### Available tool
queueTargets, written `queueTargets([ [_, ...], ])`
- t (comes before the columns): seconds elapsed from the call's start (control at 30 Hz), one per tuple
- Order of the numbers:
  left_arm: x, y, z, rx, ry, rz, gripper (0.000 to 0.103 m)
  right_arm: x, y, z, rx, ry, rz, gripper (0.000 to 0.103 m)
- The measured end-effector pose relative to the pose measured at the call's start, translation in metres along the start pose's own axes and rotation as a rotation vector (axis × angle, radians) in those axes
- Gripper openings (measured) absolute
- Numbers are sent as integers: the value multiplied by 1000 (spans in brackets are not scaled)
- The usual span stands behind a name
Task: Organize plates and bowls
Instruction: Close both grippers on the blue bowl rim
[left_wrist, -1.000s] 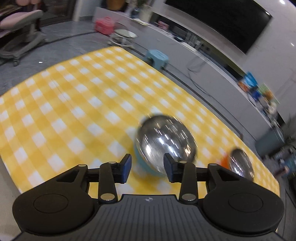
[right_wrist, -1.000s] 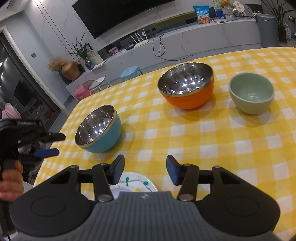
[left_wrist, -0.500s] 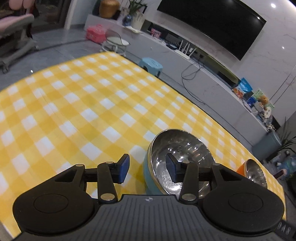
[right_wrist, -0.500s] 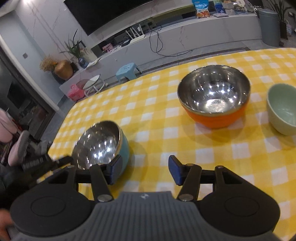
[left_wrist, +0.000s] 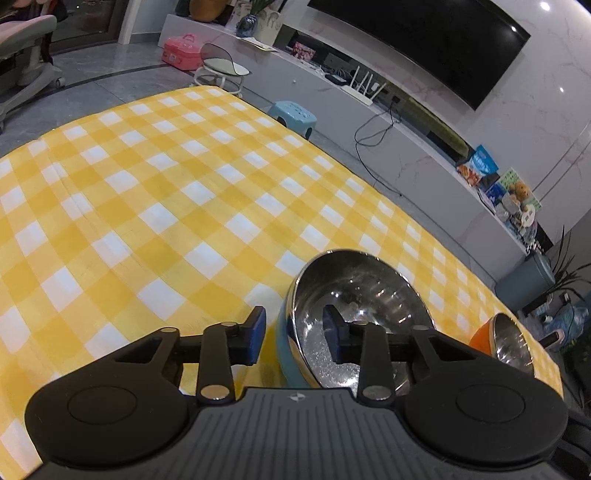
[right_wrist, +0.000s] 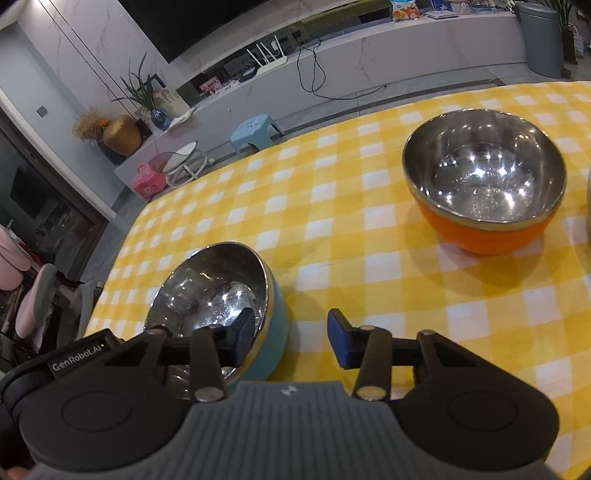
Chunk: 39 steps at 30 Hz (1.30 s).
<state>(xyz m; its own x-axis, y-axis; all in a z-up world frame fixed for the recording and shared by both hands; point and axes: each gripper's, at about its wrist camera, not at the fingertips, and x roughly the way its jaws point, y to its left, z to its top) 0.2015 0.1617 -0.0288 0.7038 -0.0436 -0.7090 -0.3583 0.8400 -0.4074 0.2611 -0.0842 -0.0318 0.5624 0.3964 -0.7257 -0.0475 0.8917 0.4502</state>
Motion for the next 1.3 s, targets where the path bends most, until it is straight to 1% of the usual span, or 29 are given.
queueTargets([
  [0.07, 3, -2, -2, 13, 8, 8, 29, 3, 2, -1, 1, 1, -8, 41],
  [0.13, 4, -5, -3, 23, 11, 17, 27, 4, 5, -1, 2, 6, -8, 37],
  [0.23, 4, -8, -5, 48, 1, 44, 19, 7, 9, -1, -9, 17, -11, 33],
  [0.3, 4, -8, -5, 48, 0, 48, 15, 9, 10, -2, -20, 20, -11, 28],
  [0.33, 3, -7, -5, 49, 0, 47, 15, 11, 11, -2, -23, 24, -8, 27],
  [0.4, 3, -7, -5, 51, -3, 45, 15, 15, 12, -2, -20, 34, 4, 20],
  [0.6, 1, -11, -6, 73, -11, 51, 14, 16, 18, -4, -38, 29, -25, 17],
  [0.8, -8, -13, -4, 84, -33, 15, 13, 9, 17, -2, -27, 31, -33, 15],
  [0.97, -17, -19, -9, 94, -3, -22, 12, -11, 9, -3, -18, 25, -42, 14],
  [1.07, -28, -28, -16, 100, 13, -28, 12, -29, 3, -7, -25, 21, -44, 14],
  [1.13, -35, -37, -22, 109, 24, -18, 12, -44, -1, -11, -38, 8, -45, 14],
  [1.2, -44, -49, -30, 143, 20, -17, 12, -60, -7, -15, -46, -3, -45, 14],
  [1.3, -60, -68, -40, 189, 18, -38, 12, -88, -23, -18, -28, -18, -39, 14],
])
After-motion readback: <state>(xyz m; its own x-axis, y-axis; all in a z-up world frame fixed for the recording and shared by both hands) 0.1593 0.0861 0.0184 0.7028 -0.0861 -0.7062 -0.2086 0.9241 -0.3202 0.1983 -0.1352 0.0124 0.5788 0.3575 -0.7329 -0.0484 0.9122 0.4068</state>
